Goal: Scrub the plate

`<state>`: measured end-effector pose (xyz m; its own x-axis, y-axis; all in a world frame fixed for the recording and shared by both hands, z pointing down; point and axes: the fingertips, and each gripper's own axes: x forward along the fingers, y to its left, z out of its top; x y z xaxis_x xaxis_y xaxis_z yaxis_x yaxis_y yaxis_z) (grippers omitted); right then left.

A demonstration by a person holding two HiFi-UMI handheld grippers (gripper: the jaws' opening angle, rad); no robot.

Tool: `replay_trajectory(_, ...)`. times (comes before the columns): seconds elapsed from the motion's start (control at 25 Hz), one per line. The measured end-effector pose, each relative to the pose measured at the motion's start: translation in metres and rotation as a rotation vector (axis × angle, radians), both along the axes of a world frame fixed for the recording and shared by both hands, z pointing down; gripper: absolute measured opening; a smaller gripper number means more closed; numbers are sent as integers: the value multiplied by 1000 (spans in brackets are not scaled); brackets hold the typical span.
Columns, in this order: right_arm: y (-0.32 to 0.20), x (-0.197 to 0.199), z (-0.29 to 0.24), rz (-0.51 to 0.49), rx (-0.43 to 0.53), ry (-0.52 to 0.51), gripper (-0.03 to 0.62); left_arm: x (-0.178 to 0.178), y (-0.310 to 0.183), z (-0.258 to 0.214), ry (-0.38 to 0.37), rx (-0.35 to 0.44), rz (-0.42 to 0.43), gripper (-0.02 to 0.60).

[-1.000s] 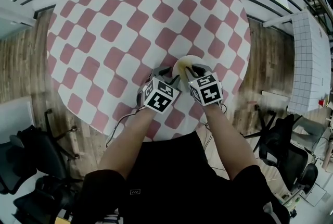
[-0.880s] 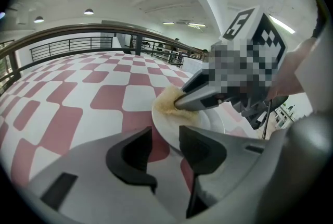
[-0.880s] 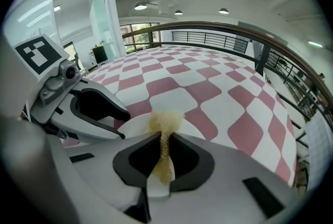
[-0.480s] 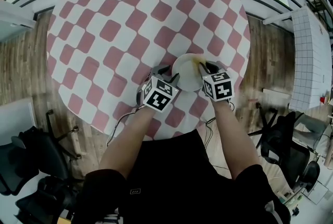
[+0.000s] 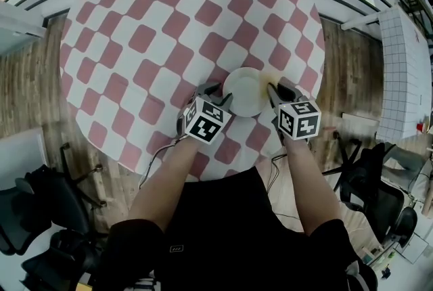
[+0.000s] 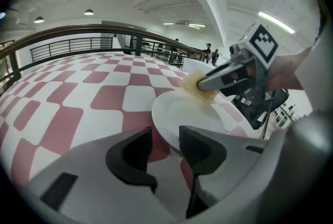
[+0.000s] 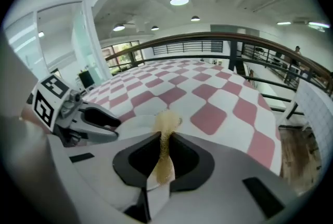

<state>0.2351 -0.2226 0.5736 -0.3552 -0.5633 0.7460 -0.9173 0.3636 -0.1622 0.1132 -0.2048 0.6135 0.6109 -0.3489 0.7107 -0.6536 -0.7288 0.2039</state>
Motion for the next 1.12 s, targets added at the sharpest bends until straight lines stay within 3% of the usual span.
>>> replay_trajectory(0.12, 19, -54, 1, -110, -45, -95, 52, -1, 0, 1, 0, -2, -1, 166)
replay_trajectory(0.28, 42, -87, 27, -206, -128, -72, 52, -1, 2, 2, -11, -1, 2, 164)
replay_trajectory(0.52, 48, -78, 37, -246, -136, -9, 52, -1, 0, 1, 0, -6, -7, 166)
replay_trajectory(0.96, 39, -24, 37, -156, -102, 52, 54, 0, 1, 0, 1, 8, -3, 166)
replay_trajectory(1.12, 37, -18, 35, -169, -99, 66, 52, 0, 0, 0, 0, 8, -4, 166)
